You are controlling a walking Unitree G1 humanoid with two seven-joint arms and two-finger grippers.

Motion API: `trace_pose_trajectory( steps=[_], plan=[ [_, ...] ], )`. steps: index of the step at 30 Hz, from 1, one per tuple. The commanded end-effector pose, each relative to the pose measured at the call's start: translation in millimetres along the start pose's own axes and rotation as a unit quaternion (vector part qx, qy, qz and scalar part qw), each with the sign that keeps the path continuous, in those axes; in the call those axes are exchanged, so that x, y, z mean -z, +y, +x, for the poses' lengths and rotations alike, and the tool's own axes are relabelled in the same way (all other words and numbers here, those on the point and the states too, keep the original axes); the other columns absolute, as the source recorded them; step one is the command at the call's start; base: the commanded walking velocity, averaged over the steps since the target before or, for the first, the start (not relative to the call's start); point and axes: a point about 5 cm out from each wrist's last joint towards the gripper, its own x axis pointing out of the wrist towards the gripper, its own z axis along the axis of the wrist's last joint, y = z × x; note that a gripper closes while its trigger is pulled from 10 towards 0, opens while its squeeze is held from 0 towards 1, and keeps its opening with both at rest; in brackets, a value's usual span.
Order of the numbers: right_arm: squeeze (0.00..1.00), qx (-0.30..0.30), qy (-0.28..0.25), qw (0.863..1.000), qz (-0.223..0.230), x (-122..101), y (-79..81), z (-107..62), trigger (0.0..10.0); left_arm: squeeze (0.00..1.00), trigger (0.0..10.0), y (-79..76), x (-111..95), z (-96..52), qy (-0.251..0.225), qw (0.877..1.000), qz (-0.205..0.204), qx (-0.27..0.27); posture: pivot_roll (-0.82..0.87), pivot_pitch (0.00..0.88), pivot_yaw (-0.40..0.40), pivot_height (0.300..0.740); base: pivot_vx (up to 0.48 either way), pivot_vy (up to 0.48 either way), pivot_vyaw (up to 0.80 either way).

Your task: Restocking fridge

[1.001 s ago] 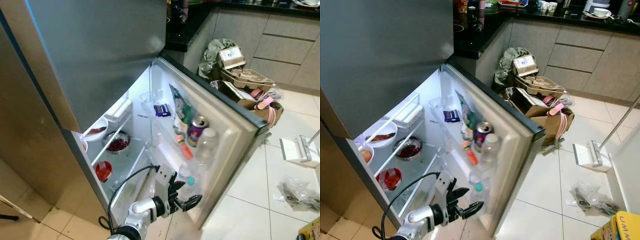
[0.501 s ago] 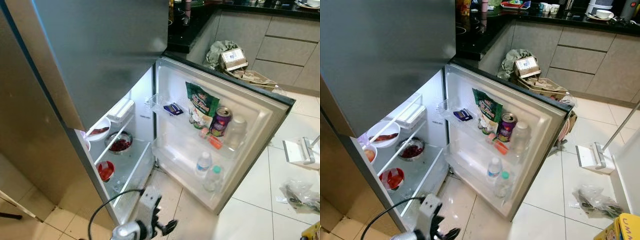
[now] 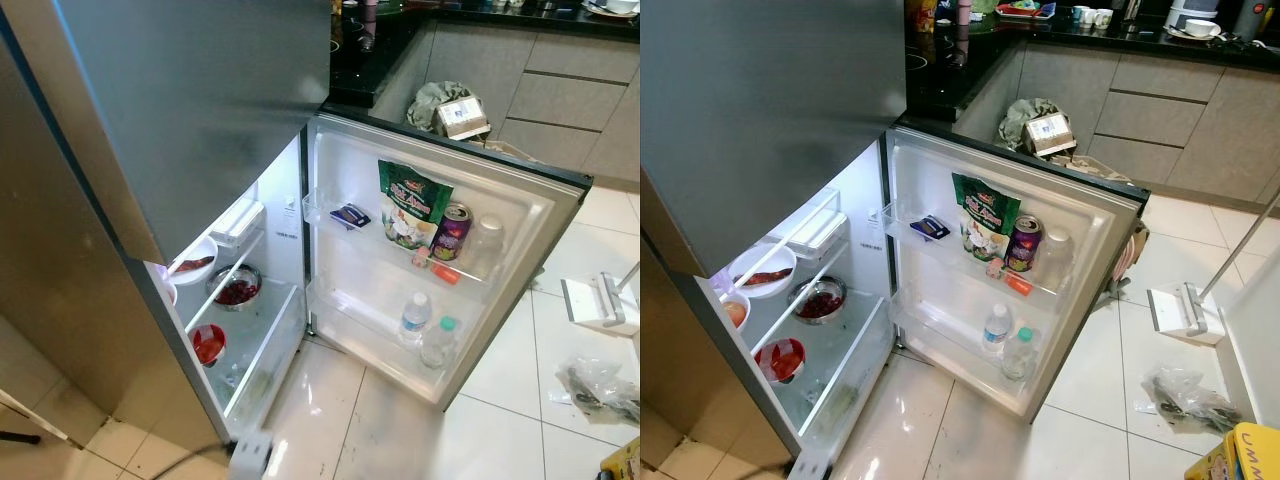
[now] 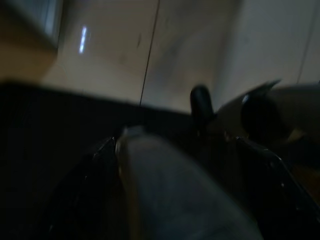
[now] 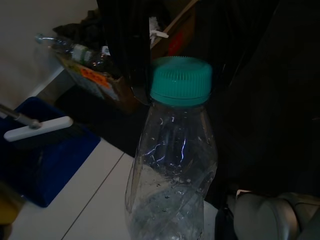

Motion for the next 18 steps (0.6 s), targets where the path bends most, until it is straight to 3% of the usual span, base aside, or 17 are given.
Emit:
trace_pose_trajectory(
  steps=[1,6,7,9,13,16,17,18],
  plan=[
    [0.0,0.014,-0.016,1.0,0.006,-3,-5.9,-1.1,10.0,0.0,10.0,6.2,5,-3.1,0.01,1.0,0.0,-0.012,-0.01,0.0,-0.067,0.74,0.0,0.0,-0.41],
    [0.0,0.025,-0.037,0.999,0.009,-7,-9.6,-2.0,10.0,0.0,10.0,5.1,6,-3.0,0.011,1.0,-0.001,-0.013,-0.01,0.0,-0.069,0.74,0.0,0.0,-0.72],
    [0.0,0.033,-0.075,0.997,0.018,-23,-15.2,-3.9,10.0,0.0,10.0,3.8,3,-1.6,0.006,1.0,-0.002,-0.013,-0.01,0.0,-0.07,0.74,0.0,0.0,-0.8],
    [0.0,0.032,-0.092,0.995,0.023,-30,-16.9,-4.9,10.0,0.0,10.0,3.3,1,-1.0,0.004,1.0,-0.001,-0.013,-0.01,0.0,-0.07,0.74,0.0,0.0,-0.8],
    [0.0,0.017,-0.194,0.981,0.026,-81,-20.2,-13.5,10.0,0.0,10.0,1.9,-5,1.1,0.0,1.0,0.006,-0.011,-0.02,0.0,-0.065,0.74,0.0,0.0,0.0],
    [0.0,0.013,-0.208,0.978,0.026,-89,-20.0,-15.3,10.0,0.0,10.0,1.8,-5,1.2,-0.001,1.0,0.006,-0.011,-0.02,0.0,-0.065,0.74,0.0,0.0,0.0],
    [0.0,0.005,-0.245,0.969,0.025,-107,-20.2,-20.4,10.0,0.0,10.0,1.7,-6,1.3,-0.001,1.0,0.008,-0.01,-0.02,0.0,-0.062,0.74,0.0,0.0,0.0],
    [0.0,0.005,-0.245,0.969,0.025,-107,-20.2,-20.4,10.0,0.0,10.0,1.7,-6,1.3,-0.001,1.0,0.008,-0.01,-0.02,0.0,-0.062,0.74,0.0,0.0,0.0]
  ],
)
